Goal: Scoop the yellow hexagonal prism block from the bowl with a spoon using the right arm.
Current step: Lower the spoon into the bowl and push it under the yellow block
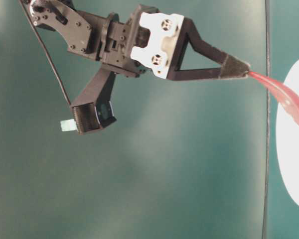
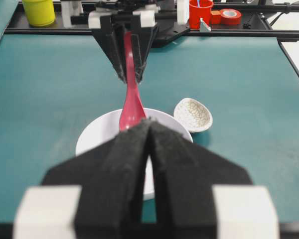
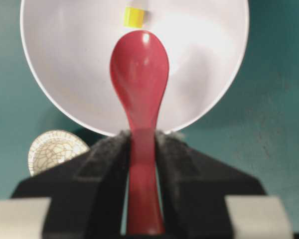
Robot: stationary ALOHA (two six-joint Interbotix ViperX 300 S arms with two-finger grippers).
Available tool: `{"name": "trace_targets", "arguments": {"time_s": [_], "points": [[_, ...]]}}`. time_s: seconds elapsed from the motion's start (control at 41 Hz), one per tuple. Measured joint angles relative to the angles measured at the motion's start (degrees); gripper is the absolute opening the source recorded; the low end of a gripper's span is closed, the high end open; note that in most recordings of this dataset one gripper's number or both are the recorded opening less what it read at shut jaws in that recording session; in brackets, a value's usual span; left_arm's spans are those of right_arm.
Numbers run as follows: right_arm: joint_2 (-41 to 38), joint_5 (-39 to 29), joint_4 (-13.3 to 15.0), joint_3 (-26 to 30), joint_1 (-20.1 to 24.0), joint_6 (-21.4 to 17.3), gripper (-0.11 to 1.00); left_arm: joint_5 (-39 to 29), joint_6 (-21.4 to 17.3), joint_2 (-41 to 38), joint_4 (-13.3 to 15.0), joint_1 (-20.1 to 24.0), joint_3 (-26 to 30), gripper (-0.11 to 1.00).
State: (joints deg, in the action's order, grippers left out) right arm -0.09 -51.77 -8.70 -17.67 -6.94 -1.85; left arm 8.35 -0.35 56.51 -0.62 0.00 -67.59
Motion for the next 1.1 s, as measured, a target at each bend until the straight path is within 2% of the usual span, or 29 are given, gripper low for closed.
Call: {"name": "trace_targets", "arguments": {"time_s": [0.537,1.098], "points": [[-3.34,3.16,0.00,0.00,0.26,0.00,0.23,0.00,-0.26,-0.09,0.00,0.00,0.00,-0.01],[-4.13,8.09,0.00,-2.64,1.05,0.00,0.23,0.18,-0.18,0.00,0.00,0.00,-0.09,-0.01]]}}
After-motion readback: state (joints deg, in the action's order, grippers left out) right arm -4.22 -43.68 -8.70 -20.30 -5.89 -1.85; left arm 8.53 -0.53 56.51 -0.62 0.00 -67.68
